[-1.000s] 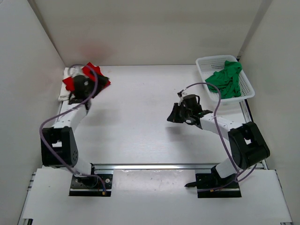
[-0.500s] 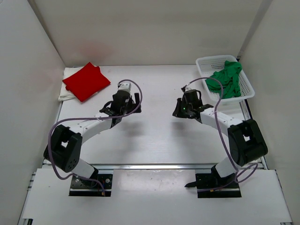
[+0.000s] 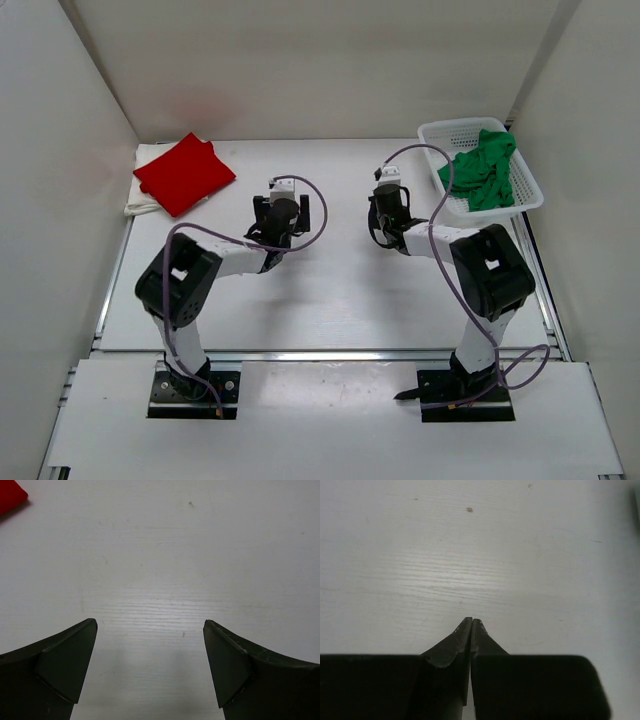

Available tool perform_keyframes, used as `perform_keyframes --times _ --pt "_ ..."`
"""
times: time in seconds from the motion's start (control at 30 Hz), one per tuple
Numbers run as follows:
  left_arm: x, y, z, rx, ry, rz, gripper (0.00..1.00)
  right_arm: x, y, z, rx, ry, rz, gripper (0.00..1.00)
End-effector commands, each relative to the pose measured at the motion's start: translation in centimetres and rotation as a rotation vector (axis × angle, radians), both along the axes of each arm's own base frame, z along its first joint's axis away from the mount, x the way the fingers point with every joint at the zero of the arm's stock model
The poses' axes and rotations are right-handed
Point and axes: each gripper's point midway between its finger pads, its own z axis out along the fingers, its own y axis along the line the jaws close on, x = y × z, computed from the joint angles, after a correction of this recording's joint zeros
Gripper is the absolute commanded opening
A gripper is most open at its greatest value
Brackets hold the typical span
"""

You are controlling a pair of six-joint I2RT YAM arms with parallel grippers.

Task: Fold and stack the t-shirts
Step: Grab crumpled tshirt from bin with the right arm

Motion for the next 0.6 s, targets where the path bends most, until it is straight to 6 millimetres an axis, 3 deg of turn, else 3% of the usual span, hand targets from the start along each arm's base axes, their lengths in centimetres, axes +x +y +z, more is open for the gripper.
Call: perform_keyframes --times 0.0,0.17,0.27,0.33,0.43,0.57 --pt "1.6 0.7 0.1 -0.002 -0.023 0.055 0.99 2.0 -1.0 2.4 -0.037 -0.149 -0.063 0.0" --pt "3.0 0.6 -0.5 -0.049 0.004 -0.033 0.99 2.1 -0.7 2.0 -0.028 -0.125 -0.035 0.05" --pt "4.1 -2.3 -0.9 0.067 0.05 -0.093 0.98 3.3 -1.4 1.7 0.018 -0.068 -0.081 0.02" --pt "4.1 -2.6 -1.2 0.125 0.067 -0.04 0.98 3.5 -1.5 1.5 0.038 -0.05 -0.084 0.02" --pt "3.4 -1.9 -0.9 0.113 0.039 0.02 0.99 2.4 -0.1 1.5 0.003 -0.09 -0.007 0.0" --pt "3.2 -0.1 -0.5 -0.034 0.019 -0.007 0.99 2.1 -0.9 2.0 0.028 -0.116 -0.041 0.0"
